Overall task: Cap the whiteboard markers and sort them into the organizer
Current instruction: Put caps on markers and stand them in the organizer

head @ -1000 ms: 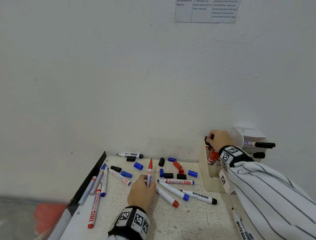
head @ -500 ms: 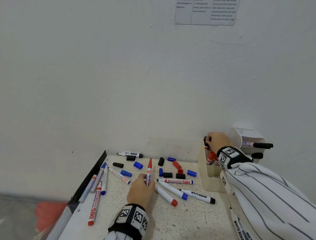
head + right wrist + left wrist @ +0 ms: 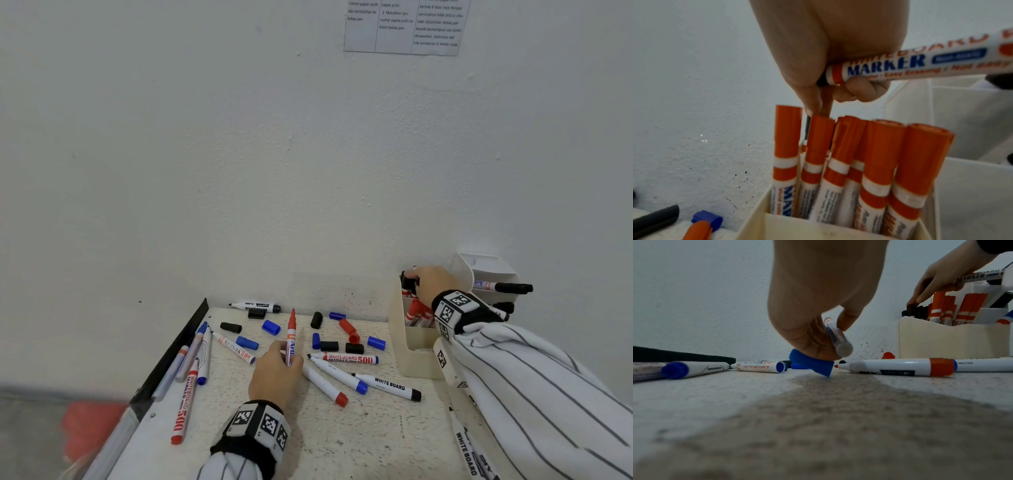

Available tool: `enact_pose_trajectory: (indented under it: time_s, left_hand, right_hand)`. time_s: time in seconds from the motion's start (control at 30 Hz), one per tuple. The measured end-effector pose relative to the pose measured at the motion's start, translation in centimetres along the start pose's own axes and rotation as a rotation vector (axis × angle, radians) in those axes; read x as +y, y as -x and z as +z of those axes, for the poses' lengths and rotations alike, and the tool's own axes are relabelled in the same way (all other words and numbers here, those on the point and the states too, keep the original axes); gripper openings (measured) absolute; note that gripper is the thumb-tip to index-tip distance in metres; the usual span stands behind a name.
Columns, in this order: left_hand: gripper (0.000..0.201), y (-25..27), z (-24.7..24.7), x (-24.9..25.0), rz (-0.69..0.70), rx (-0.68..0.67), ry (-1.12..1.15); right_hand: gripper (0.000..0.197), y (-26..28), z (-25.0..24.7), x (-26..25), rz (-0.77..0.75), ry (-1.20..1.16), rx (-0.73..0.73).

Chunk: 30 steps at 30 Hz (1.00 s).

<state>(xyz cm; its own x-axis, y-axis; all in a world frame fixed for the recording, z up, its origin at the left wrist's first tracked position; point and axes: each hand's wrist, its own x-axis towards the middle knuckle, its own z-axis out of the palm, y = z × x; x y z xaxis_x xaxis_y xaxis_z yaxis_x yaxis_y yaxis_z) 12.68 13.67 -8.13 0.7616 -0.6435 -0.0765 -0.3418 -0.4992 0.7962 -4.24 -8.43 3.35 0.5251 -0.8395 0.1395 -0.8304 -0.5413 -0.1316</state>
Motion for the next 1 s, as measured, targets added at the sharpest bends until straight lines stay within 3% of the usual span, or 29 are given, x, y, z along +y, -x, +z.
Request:
enact_pose_trajectory:
  time_s: [0.17, 0.23, 0.33, 0.5, 0.57, 0.63, 0.7, 0.77, 0.87, 1.0]
  left_hand:
    - [0.038, 0.1, 0.1, 0.0, -0.001, -0.007, 0.011]
    - [0.038, 0.0, 0.1, -0.1, 0.0, -0.014, 0.009]
    - [0.039, -0.1, 0.1, 0.0, 0.003, -0.015, 0.01]
    - [0.041, -0.1, 0.2, -0.2, 0.007, -0.024, 0.006]
    - [0.041, -0.1, 0.2, -0.2, 0.015, -0.024, 0.005]
    - [0.04, 0.0, 0.2, -0.2, 0.02, -0.02, 0.011]
    - [0.04, 0.0, 0.1, -0.2, 0.026, -0.013, 0.016]
    - [0.04, 0.0, 0.1, -0.2, 0.033, -0.013, 0.018]
    - [0.041, 0.0, 0.1, -0.1, 0.037, -0.019, 0.024]
    - [0.041, 0.1, 0.2, 0.0, 0.037, -0.016, 0.03]
  right_hand:
    - [0.029, 0.3, -1.4, 0.3, 0.166, 0.139, 0.059]
    - [0.027, 0.2, -1.4, 0.5, 0.215, 0.172, -0.027]
    - [0.031, 0.2, -0.9, 0.6, 0.209, 0.192, -0.156]
    - [0.042, 0.7, -1.3, 1.4, 0.167, 0.128, -0.201]
    - [0.037, 0.8, -1.8, 1.6, 0.129, 0.01, -0.064]
    - [0.026, 1.3, -3.2, 1.2, 0.107, -0.058, 0.193]
    - [0.037, 1.4, -5.1, 1.0, 0.085, -0.035, 0.415]
    - [0.043, 1.4, -7.0, 1.2, 0.056, -0.144, 0.536]
    - [0.041, 0.7, -8.7, 2.6, -0.028, -0.409, 0.592]
    - [0.035, 0.3, -8.1, 4.1, -0.015, -0.457, 0.515]
